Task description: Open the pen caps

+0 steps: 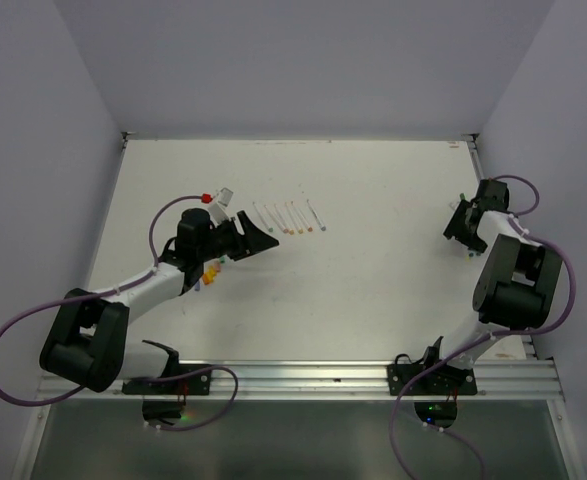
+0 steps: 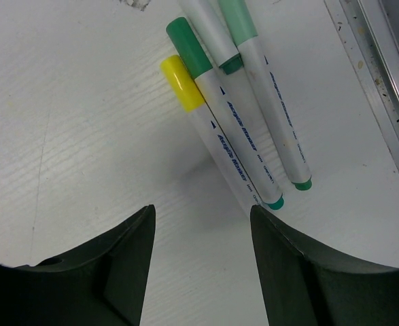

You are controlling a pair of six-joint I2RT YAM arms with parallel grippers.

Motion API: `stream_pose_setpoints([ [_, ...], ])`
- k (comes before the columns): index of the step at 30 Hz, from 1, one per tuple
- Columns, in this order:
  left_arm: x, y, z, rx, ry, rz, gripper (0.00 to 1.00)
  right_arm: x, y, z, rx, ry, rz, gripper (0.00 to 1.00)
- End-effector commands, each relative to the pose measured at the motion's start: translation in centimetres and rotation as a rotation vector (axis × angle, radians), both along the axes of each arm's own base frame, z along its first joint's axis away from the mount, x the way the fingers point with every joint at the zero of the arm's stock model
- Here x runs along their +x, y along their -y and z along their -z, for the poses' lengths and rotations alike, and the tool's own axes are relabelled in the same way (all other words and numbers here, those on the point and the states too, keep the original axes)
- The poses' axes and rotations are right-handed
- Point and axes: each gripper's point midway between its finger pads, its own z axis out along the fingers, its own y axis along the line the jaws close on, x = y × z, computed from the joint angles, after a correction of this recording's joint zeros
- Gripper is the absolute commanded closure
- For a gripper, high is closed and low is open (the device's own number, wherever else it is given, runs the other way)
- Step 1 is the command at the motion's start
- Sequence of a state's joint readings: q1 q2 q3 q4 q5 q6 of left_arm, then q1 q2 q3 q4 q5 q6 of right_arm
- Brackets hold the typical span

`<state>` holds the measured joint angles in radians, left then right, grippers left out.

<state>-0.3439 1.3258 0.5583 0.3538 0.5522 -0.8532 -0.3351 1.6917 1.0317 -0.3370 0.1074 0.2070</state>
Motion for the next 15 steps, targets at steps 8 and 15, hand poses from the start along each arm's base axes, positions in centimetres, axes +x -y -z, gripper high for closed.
stream_pose_setpoints([
  [8, -0.2, 0.6, -0.6, -0.024, 0.036, 0.035, 0.34, 0.5, 1.3, -0.7, -0.049, 0.013, 0.017, 0.39],
  [15, -0.3, 0.6, -0.7, -0.026, 0.033, 0.039, 0.34, -0.1, 1.4, 1.6, -0.034, -0.047, 0.022, 0.39],
])
